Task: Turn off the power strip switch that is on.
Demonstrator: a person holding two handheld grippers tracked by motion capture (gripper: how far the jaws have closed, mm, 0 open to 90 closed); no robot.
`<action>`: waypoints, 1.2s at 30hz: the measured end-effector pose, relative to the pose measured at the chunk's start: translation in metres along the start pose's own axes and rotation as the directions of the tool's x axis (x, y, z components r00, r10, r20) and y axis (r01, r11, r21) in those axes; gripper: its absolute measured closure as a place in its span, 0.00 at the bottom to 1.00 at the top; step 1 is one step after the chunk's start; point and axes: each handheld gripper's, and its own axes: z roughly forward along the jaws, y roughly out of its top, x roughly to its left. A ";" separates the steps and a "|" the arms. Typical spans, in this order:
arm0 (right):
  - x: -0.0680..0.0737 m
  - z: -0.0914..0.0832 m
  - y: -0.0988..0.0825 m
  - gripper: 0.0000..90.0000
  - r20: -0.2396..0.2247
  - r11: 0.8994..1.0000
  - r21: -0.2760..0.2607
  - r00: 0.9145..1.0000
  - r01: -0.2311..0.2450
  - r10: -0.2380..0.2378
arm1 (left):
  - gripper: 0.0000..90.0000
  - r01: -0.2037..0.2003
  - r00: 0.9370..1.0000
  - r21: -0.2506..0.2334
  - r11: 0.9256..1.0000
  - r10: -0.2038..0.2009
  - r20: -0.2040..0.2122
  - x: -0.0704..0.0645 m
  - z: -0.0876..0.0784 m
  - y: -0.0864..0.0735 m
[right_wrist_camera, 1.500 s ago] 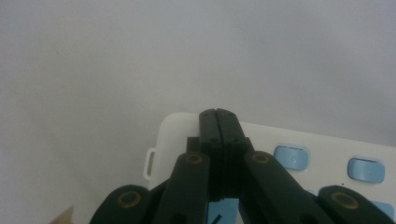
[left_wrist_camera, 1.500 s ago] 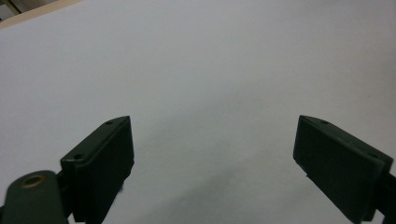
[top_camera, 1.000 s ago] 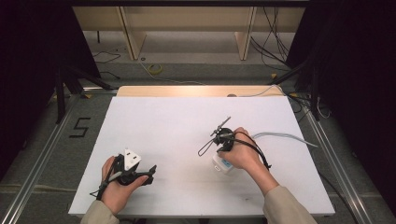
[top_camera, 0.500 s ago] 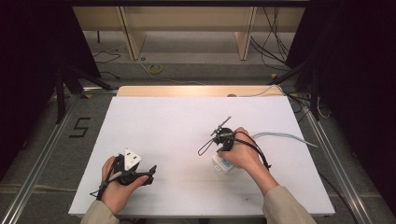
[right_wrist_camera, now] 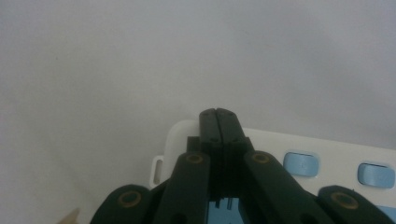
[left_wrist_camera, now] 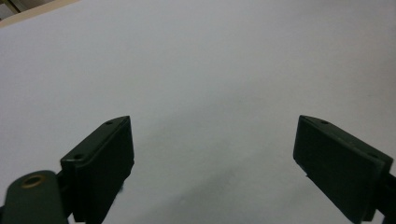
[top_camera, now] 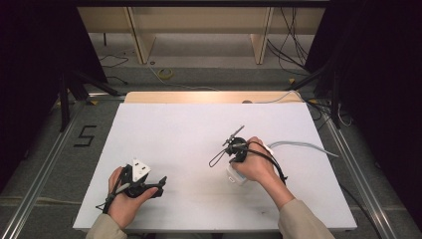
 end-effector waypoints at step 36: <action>-0.011 -0.020 -0.011 0.95 -0.025 0.998 -0.063 1.000 -0.013 0.011 | 0.13 0.003 1.000 0.013 1.000 -0.003 0.010 -0.001 0.002 -0.002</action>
